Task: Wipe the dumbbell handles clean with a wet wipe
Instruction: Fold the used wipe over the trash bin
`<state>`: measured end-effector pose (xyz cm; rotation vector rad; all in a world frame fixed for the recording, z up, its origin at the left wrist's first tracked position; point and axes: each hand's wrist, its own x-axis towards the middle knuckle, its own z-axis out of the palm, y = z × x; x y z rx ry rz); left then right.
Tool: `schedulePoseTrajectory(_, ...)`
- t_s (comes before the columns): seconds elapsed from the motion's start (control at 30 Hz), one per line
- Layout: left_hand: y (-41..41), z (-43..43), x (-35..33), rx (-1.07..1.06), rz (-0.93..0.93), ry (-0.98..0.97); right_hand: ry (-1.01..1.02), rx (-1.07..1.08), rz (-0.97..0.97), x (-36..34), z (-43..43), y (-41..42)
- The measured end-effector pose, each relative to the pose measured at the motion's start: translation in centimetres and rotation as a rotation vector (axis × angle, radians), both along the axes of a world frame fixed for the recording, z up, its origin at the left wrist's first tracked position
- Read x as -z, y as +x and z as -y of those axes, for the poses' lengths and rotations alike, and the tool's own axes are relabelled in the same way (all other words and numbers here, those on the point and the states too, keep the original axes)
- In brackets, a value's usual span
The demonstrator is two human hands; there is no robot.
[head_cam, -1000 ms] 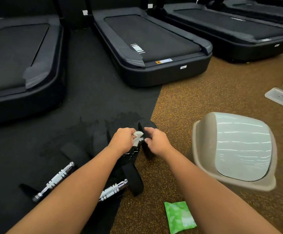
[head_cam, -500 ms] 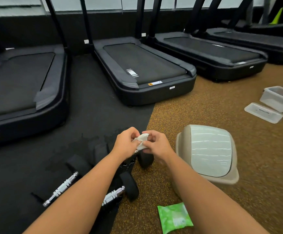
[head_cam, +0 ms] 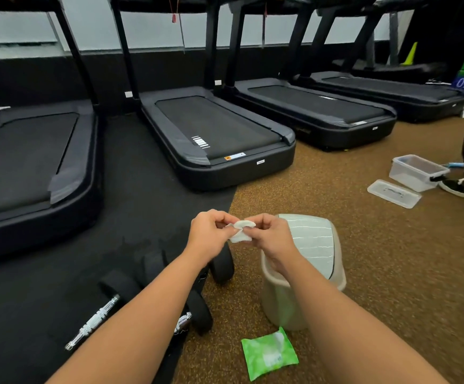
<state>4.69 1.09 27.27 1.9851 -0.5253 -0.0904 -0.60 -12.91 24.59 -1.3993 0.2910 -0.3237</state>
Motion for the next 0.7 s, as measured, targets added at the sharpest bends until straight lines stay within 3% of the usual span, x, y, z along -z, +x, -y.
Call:
schedulePoseTrajectory(0.37, -3.7, 3.1, -2.3, -0.01, 0.103, 0.021, 0.04, 0.054, 0.071, -2.4, 4.0, -4.0)
schedulePoseTrajectory(0.7, -4.8, 3.6, -0.4, -0.019, 0.159, 0.151, -0.11, 0.201, -0.117, 1.7, 8.5, -5.7)
